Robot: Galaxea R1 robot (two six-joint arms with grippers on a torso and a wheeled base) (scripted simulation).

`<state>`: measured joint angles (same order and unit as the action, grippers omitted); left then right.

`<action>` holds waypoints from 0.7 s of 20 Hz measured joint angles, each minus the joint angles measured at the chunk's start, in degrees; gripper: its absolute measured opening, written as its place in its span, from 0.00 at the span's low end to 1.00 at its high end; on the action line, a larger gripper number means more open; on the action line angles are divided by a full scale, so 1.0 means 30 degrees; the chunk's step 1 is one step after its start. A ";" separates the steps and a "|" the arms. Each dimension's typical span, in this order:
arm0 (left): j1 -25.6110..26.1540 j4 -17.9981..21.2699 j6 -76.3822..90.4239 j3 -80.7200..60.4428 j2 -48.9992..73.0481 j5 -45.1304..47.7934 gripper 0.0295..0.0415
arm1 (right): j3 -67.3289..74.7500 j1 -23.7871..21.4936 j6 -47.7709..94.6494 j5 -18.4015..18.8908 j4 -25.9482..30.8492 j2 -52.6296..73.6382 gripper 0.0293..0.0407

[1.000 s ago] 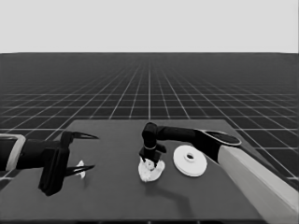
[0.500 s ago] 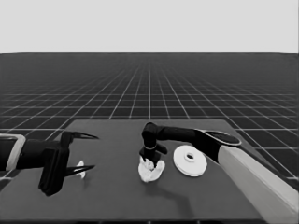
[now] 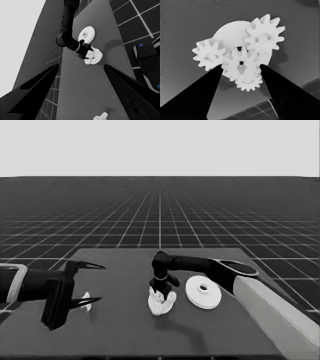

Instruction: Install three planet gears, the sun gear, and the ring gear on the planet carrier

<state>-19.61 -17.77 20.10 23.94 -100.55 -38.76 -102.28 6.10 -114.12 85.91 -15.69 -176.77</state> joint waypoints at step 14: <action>0.0000 0.0000 0.0000 0.0000 0.0000 0.0000 0.75 | 0.0000 0.0000 -0.2800 0.0000 0.0000 0.0000 0.14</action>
<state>-19.61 -17.77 20.10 23.94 -100.55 -38.76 -102.28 6.10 -122.52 85.91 -15.69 -176.77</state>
